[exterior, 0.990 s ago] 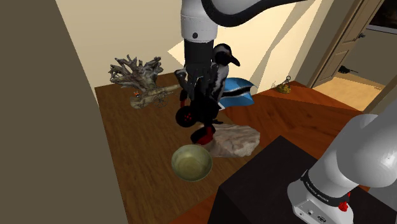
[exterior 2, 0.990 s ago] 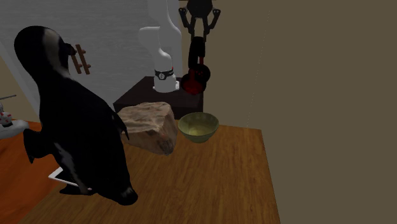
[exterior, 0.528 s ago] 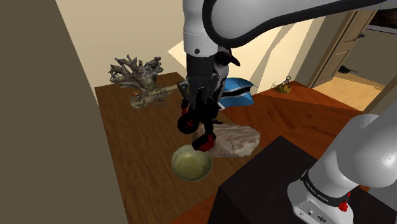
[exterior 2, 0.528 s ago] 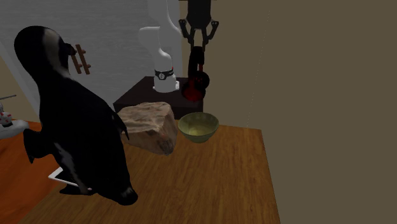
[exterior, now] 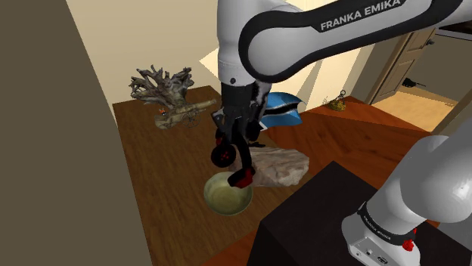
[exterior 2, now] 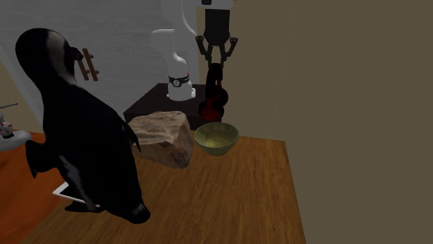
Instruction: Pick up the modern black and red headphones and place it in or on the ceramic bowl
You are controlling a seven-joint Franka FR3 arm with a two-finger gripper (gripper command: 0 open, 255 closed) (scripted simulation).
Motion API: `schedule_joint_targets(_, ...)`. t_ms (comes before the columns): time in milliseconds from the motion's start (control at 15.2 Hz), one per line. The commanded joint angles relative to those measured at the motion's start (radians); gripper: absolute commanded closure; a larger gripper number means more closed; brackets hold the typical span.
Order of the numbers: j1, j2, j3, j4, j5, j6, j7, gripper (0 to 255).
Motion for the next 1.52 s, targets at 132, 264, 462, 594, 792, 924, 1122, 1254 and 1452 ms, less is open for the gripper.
schedule_joint_targets(132, 0.001, 0.017, 0.007, -0.039, -0.005, 0.056, 0.008, 255)
schedule_joint_targets(264, 0.001, 0.028, 0.010, -0.057, -0.008, 0.084, 0.012, 255)
schedule_joint_targets(462, 0.001, 0.046, 0.014, -0.082, -0.015, 0.126, 0.018, 255)
schedule_joint_targets(594, 0.000, 0.059, 0.017, -0.098, -0.020, 0.153, 0.023, 255)
schedule_joint_targets(792, -0.001, 0.081, 0.021, -0.119, -0.030, 0.195, 0.031, 255)
schedule_joint_targets(924, -0.002, 0.100, 0.024, -0.135, -0.039, 0.229, 0.039, 255)
schedule_joint_targets(1122, -0.002, 0.100, 0.024, -0.135, -0.039, 0.229, 0.039, 255)
schedule_joint_targets(1254, -0.002, 0.100, 0.024, -0.135, -0.039, 0.229, 0.039, 255)
schedule_joint_targets(1452, -0.002, 0.100, 0.024, -0.135, -0.039, 0.229, 0.039, 255)
